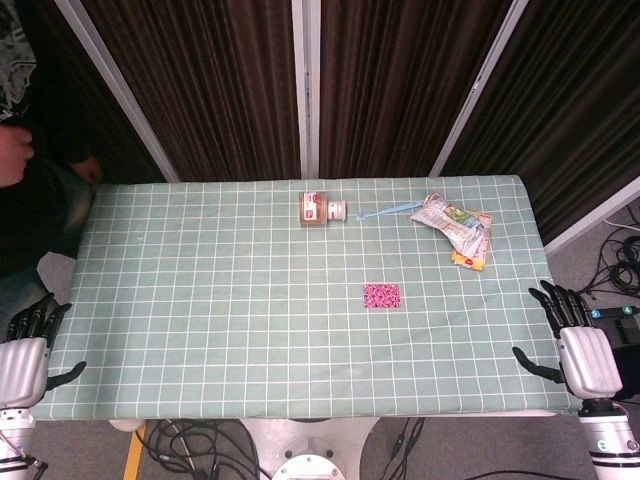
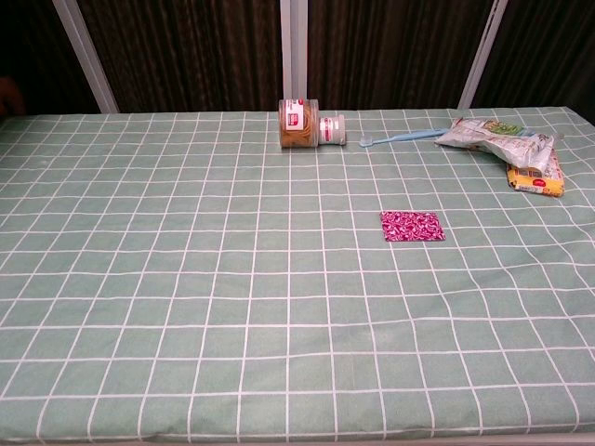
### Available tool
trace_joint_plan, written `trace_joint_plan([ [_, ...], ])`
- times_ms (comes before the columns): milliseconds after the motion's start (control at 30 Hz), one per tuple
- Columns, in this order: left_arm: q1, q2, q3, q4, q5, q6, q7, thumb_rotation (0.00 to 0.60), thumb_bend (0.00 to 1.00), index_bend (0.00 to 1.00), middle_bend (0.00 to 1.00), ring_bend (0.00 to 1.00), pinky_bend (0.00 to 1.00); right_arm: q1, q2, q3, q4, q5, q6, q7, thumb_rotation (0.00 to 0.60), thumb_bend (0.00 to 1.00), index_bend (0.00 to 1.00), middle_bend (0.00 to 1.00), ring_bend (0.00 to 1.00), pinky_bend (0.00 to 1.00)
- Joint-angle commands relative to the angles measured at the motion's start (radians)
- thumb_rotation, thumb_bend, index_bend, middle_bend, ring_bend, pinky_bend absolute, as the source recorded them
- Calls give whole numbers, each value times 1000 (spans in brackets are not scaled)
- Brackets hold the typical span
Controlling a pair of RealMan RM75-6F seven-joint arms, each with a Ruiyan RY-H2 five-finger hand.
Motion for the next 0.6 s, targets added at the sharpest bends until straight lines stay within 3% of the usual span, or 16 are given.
trace_joint_plan([
  [33, 0, -3, -2, 2, 0, 4, 1, 600, 173, 225, 146, 106, 126, 0, 1, 4, 2, -8, 10, 7, 531, 148, 105, 40, 0, 0],
  [600, 16, -6, -2, -3, -3, 30, 21, 600, 173, 225, 146, 106, 126, 32, -17, 7, -6, -39, -15, 0, 523, 147, 104, 40, 0, 0],
])
